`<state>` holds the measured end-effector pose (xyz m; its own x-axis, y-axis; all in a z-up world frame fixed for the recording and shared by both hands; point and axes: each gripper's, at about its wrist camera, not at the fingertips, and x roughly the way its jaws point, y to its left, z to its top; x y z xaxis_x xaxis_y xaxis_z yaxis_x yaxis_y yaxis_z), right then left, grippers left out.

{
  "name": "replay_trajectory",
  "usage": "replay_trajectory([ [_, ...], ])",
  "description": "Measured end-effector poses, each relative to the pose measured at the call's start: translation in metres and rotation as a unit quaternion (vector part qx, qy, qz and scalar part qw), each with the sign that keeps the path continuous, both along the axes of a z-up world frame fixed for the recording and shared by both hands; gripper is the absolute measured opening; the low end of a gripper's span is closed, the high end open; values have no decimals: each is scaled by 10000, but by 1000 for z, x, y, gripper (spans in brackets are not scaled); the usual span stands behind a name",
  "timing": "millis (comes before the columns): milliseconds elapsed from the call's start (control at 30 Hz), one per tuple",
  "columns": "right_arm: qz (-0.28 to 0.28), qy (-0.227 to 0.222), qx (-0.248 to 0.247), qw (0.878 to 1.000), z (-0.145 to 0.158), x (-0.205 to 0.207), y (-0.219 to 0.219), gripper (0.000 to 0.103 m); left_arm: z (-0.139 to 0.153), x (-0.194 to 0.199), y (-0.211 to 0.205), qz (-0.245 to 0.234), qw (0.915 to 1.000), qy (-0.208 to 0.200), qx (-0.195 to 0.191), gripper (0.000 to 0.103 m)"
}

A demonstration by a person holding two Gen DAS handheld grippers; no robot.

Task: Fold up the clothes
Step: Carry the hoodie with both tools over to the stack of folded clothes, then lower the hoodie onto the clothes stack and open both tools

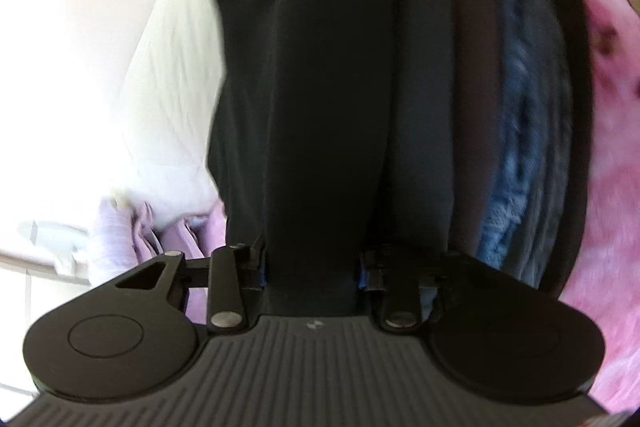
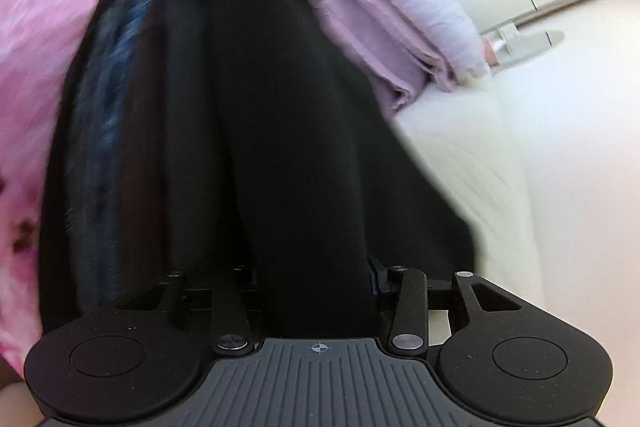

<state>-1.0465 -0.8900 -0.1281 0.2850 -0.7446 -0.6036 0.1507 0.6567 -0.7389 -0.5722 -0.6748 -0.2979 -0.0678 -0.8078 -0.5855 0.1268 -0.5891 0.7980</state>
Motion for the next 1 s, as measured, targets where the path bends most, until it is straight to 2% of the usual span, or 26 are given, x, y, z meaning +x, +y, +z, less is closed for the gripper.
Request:
replay_trajectory([
  [100,-158,-56,-179,9997,10,-6,6,53,8,12,7,6,10000,10,0,38],
  [267,-304,15,-192,9994,22,-27,26,54,22,33,24,224,9995,125,155,38],
  [400,-645,-188,62,9977,32,-21,32,54,42,50,34,654,9958,467,430,38],
  [500,-954,-523,368,9934,51,-15,34,54,63,63,39,955,9902,829,596,39],
  [633,-1259,-1557,849,9761,105,-24,34,54,98,83,81,1230,9797,1490,544,39],
  [667,-1315,-1803,903,9706,119,-28,31,54,107,91,77,1286,9761,1678,497,39],
  [733,-1402,-2175,969,9611,140,-32,14,54,125,101,62,1411,9677,2051,398,39],
  [867,-1575,-2504,1352,9456,149,-21,-55,54,122,95,27,1755,9490,2567,527,39],
  [900,-1681,-2563,1513,9398,146,-18,-76,54,124,94,19,1839,9445,2641,662,39],
  [967,-1876,-2555,1821,9308,135,-12,-113,54,116,89,3,2007,9396,2535,1123,37],
  [1000,-1985,-2497,1996,9265,129,-10,-131,54,100,86,0,2048,9390,2452,1277,32],
])
